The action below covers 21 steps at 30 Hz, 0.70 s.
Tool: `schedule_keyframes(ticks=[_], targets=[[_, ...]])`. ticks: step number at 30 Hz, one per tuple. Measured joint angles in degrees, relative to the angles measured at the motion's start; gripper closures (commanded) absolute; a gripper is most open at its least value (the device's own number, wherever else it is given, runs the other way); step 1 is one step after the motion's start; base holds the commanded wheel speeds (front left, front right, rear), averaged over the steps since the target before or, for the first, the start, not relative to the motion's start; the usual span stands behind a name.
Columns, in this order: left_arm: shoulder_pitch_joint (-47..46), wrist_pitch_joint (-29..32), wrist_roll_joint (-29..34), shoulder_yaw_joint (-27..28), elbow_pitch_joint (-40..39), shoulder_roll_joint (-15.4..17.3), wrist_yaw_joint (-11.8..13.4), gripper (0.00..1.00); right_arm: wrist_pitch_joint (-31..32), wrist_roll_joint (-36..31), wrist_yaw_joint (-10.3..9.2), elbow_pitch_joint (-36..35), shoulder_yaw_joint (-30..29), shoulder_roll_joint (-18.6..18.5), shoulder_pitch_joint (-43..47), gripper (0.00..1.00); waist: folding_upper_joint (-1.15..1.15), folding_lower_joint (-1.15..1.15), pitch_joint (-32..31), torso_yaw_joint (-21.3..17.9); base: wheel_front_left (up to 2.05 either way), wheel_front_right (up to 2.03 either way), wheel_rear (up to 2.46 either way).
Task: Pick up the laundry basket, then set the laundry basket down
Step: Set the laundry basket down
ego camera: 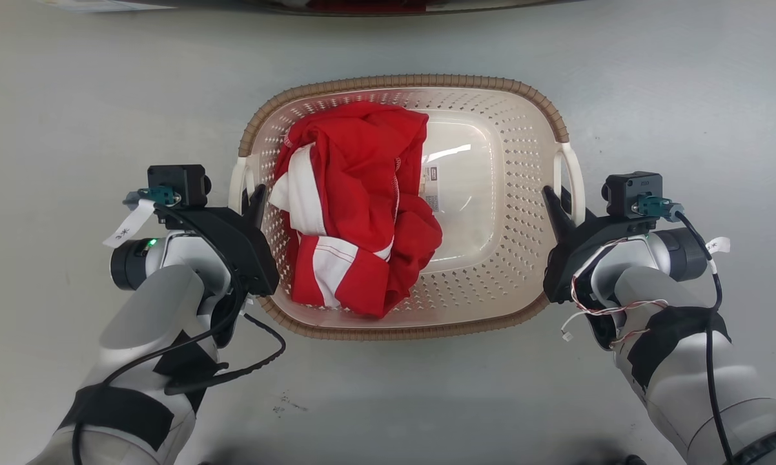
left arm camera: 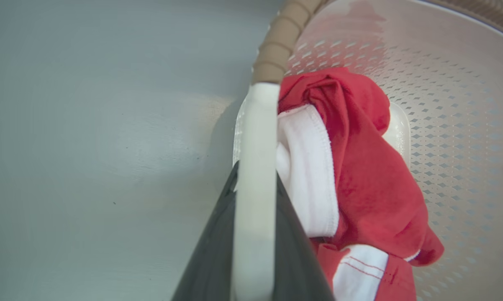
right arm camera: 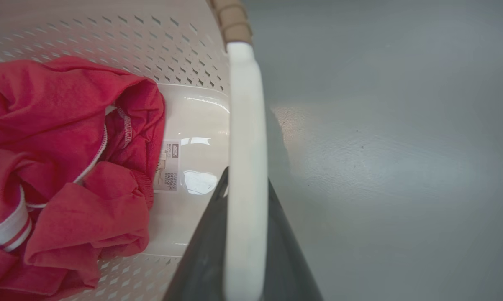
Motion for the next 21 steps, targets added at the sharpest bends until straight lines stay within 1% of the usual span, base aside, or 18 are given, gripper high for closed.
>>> schedule_keyframes(ticks=[21], targets=[[-0.9, 0.9, -0.6, -2.4, 1.4, -0.2, 0.0, 1.00, -0.5, 0.5, 0.01, 1.7, -0.5, 0.2, -0.1, 1.00, -0.01, 0.00, 0.4, 0.2, 0.00, 0.00, 0.00]])
